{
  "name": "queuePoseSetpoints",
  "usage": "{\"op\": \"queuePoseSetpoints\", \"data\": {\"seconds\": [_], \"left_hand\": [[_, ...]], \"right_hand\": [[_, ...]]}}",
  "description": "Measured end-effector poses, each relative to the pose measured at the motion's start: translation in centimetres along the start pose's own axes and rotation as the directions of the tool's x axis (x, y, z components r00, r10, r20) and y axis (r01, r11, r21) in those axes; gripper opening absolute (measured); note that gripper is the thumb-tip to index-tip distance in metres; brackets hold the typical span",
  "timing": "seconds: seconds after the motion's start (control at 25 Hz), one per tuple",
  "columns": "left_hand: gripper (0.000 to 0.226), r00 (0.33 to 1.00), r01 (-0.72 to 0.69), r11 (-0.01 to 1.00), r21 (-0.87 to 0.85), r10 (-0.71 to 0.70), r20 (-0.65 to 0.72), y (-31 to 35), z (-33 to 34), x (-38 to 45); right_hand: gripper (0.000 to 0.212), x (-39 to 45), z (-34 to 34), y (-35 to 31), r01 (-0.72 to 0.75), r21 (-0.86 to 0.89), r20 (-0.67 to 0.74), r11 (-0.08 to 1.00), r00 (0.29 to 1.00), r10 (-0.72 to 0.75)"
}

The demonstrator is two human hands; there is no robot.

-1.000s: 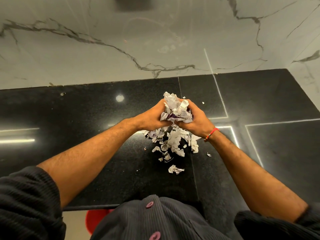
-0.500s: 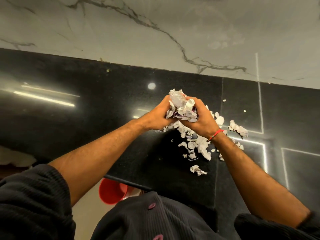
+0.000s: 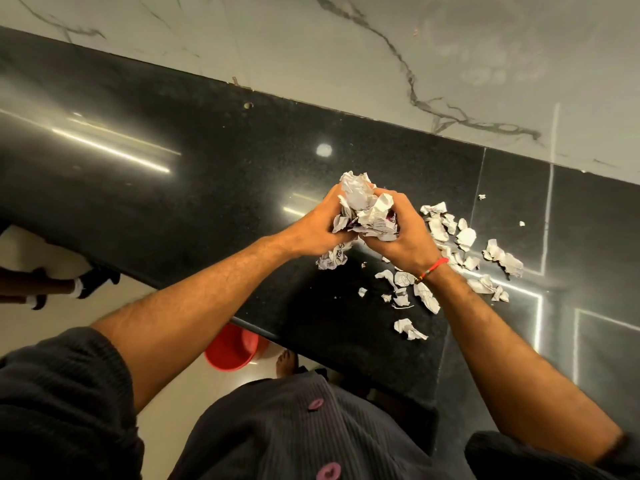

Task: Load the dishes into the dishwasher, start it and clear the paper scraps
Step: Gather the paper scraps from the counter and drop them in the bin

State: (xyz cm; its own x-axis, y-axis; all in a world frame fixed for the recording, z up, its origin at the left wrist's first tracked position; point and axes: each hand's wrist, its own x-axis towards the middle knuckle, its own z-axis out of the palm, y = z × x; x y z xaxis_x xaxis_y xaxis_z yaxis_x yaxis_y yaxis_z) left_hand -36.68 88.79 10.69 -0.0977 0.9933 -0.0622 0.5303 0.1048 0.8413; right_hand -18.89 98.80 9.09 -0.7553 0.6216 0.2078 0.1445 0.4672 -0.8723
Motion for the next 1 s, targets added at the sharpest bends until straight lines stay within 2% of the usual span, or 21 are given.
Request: {"op": "queuePoseSetpoints", "data": {"seconds": [0.28,0.48,0.88,1.0], "left_hand": [[0.086,0.996,0.075,0.997,-0.017,-0.075,-0.056,-2.6,-3.2,-5.0],[0.085,0.991,0.050,0.999,-0.020,-0.052,-0.120,-4.4,-5.9,-9.6],[0.078,0.964,0.036,0.999,0.024,-0.029,-0.265,-11.5,-12.9,-23.1],[0.076,0.952,0.060,0.998,0.029,-0.048,-0.304,-13.4,-14.4,-27.6]], "right_hand": [[0.074,1.0,5.5,-1.6,0.077,0.049,0.089,0.996,0.993,-0.081],[0.072,1.4,10.0,-4.5,0.130,0.030,0.113,0.991,0.985,-0.132],[0.074,0.6,24.9,-10.9,0.206,0.040,0.167,0.978,0.963,-0.210],[0.073,-0.3,29.2,-13.0,0.167,0.103,0.198,0.981,0.963,-0.184]]}}
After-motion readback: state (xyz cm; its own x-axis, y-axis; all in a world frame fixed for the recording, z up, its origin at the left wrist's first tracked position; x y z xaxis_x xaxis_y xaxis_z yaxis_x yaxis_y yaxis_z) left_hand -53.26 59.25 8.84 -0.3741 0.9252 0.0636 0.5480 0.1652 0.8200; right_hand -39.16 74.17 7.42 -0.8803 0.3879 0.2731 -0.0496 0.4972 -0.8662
